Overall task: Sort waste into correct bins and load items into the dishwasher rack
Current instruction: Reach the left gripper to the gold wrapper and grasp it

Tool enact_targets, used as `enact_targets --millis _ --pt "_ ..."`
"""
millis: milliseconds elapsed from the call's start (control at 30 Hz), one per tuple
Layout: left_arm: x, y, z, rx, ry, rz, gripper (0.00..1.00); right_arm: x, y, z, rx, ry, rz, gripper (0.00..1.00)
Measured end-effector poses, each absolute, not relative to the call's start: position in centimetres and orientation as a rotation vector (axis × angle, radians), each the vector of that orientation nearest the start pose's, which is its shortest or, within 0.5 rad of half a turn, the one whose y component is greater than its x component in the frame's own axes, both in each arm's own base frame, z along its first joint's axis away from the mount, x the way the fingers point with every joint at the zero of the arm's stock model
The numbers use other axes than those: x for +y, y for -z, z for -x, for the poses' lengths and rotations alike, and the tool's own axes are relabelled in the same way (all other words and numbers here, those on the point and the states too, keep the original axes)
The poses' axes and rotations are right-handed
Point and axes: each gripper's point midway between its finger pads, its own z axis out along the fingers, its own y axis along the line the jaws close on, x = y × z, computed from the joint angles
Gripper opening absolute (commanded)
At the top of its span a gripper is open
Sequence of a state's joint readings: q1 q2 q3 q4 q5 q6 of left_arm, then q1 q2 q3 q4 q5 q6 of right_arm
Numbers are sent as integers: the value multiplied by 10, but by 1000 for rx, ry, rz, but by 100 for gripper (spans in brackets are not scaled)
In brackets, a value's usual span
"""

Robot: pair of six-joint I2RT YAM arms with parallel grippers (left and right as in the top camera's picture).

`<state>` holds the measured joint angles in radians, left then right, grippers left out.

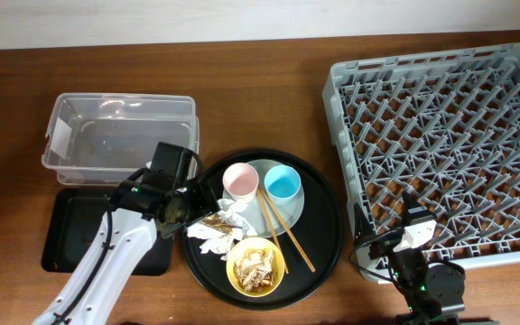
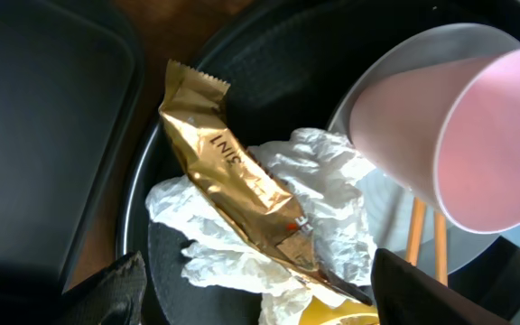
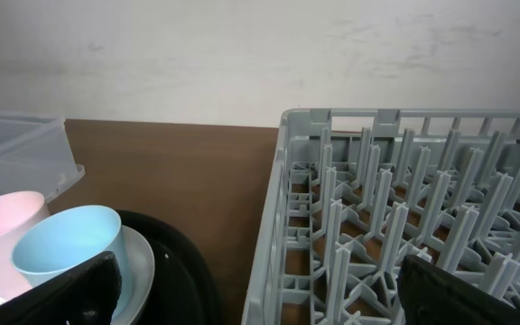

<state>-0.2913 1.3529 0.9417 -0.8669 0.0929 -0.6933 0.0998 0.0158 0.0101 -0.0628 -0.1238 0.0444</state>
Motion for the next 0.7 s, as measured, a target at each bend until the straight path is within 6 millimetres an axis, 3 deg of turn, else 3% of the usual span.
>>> enact_targets --millis 67,167,300,433,500,633,700 --pt "-96 -93 -263 2860 320 608 66 46 -160 -242 1637 -212 140 99" --pt "-95 -89 -261 2844 330 742 72 46 -160 -242 1637 -212 140 99" --pt "-94 -66 -257 2782 359 976 71 46 -160 -242 1637 -212 140 99" --pt "-96 -63 -265 2726 400 1039 70 46 -160 -242 1637 -212 140 99" --pt "-97 -63 -270 2709 413 1050 64 46 -160 -242 1637 -212 140 99" --pt "-98 -41 -270 2742 367 1138 54 46 -160 -242 1637 -212 140 99" --pt "-98 -36 -270 2750 363 1158 41 46 -160 -242 1637 -212 140 99"
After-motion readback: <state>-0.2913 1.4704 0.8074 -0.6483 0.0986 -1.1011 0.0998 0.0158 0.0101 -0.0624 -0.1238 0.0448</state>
